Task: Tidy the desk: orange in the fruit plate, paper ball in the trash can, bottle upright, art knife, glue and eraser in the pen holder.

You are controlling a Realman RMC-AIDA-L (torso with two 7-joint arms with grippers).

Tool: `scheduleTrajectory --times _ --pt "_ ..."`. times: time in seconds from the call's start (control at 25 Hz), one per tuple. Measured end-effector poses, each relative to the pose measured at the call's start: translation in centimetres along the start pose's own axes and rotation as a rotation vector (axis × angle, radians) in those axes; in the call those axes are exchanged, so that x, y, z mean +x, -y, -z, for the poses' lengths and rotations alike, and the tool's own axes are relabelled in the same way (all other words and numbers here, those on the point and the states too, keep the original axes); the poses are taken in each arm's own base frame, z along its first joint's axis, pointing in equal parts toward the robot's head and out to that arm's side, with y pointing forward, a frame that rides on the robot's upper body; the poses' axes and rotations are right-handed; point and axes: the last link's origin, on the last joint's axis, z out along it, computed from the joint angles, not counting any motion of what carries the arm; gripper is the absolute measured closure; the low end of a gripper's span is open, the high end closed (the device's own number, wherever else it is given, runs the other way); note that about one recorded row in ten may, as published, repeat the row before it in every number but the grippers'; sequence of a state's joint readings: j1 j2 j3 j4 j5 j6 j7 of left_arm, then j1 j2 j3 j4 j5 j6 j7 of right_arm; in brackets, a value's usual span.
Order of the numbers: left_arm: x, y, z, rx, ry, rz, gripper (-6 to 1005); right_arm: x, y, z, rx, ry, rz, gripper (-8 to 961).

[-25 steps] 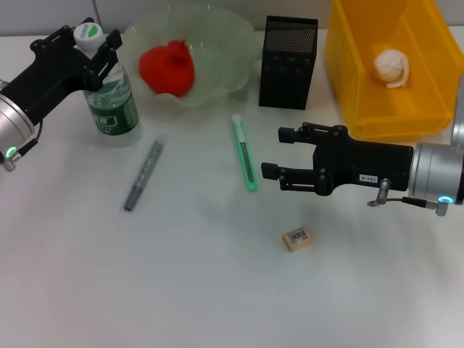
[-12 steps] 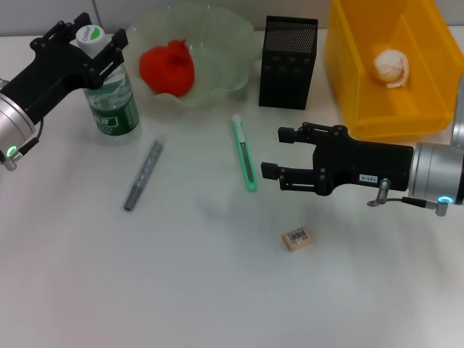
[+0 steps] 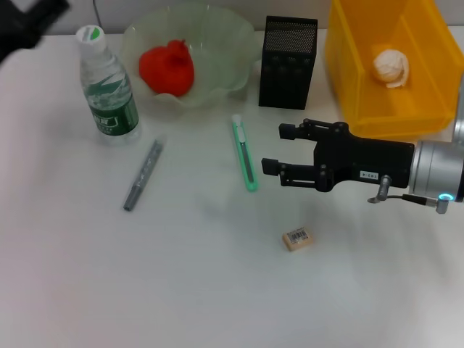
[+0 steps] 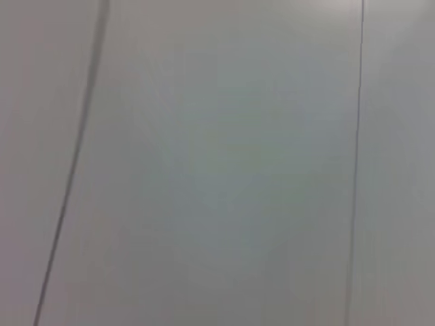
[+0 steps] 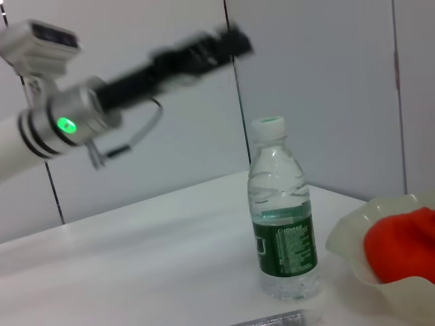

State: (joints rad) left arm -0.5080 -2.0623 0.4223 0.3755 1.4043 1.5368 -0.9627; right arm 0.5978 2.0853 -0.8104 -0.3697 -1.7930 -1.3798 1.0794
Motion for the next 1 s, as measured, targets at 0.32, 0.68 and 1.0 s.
scheduleTrajectory --times 0.32,0.68,1.0 --pt "2.6 -3.2 4.3 -0.339 0.037 0.204 198 -1.9 0.6 0.4 0.018 0.097 -0.01 189" --pt "-1.6 -5.6 5.6 -0.534 0.439 0.223 198 -5.3 0.8 2.1 -0.069 0.097 -0.075 189" --pt "-4.1 -6.3 5.3 -0.554 0.559 0.157 198 -8.4 0.5 3.9 -0.138 -0.022 -0.069 190"
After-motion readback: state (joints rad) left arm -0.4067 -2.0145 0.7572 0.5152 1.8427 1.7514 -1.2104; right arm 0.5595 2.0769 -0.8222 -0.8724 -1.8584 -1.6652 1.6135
